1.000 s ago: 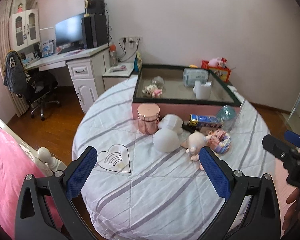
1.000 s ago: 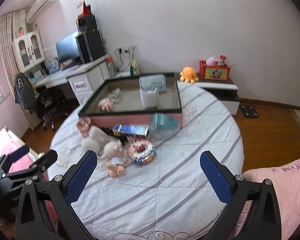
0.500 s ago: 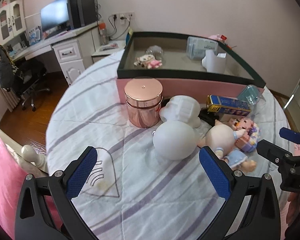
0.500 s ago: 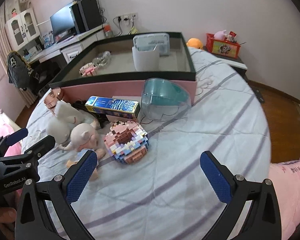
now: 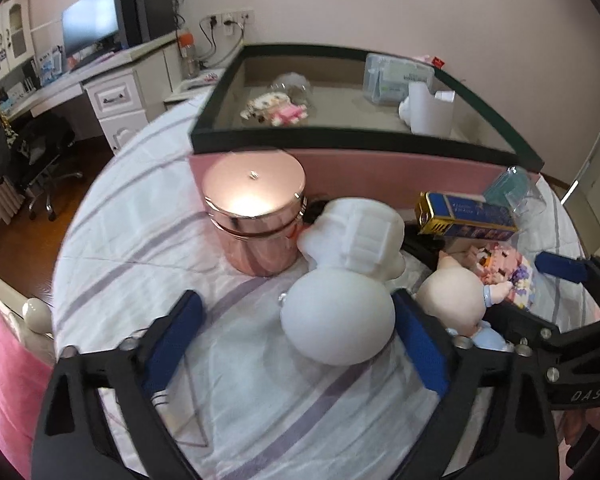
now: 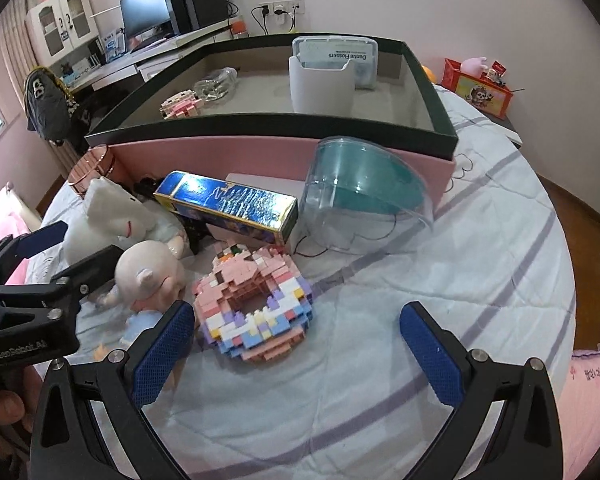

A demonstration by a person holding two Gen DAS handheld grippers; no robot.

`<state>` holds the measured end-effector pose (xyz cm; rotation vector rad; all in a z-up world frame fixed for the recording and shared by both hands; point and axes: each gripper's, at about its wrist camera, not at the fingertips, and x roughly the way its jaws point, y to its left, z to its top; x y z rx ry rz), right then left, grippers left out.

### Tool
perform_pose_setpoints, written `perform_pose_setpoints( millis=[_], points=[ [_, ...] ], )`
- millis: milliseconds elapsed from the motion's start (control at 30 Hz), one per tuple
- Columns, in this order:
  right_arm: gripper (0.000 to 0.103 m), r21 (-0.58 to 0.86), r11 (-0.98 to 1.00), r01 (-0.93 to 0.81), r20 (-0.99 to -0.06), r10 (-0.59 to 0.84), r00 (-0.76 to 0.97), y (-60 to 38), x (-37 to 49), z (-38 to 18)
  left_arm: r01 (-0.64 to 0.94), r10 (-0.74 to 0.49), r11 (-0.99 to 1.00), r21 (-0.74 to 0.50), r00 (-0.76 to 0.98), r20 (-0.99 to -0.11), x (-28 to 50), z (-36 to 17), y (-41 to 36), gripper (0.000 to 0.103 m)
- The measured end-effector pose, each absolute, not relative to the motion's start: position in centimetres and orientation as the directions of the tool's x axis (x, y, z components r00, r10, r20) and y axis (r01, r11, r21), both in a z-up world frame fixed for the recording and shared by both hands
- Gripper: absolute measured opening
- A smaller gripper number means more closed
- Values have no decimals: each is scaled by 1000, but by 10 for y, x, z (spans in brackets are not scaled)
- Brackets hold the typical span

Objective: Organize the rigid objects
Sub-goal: 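Grasp the white round figure with left gripper while right gripper grasps the pink block donut, then place the white figure and block donut into the tray, opening both grippers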

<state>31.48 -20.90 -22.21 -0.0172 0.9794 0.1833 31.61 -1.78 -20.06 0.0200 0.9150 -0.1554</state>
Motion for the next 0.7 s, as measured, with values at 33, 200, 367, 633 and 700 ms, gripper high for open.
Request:
perform_pose_setpoints(
  millis=[33,200,367,633,700],
  points=[
    [99,60,984,-168,-826,143,545,-208,316,-223,139,-130,989,-57,603,-787,317,-200,-17,89],
    [84,-5,978,-210,-819,116,562,-199,313,-223,150,-158,985,-84,601,-783,320,-200,-18,66],
    [53,6,977,-213,-807,130,576,-200,306,-219,177,-207,976,-125,593,-778,314,-198,-19,49],
    [53,96,975,-200,-802,195,564,-215,292,-213,179,-239,970,-163,604,-760,297,-187,-10,49],
    [53,112,974,-197,-799,206,566,-217,288,-209,178,-233,972,-155,616,-752,289,-180,-9,49]
  ],
)
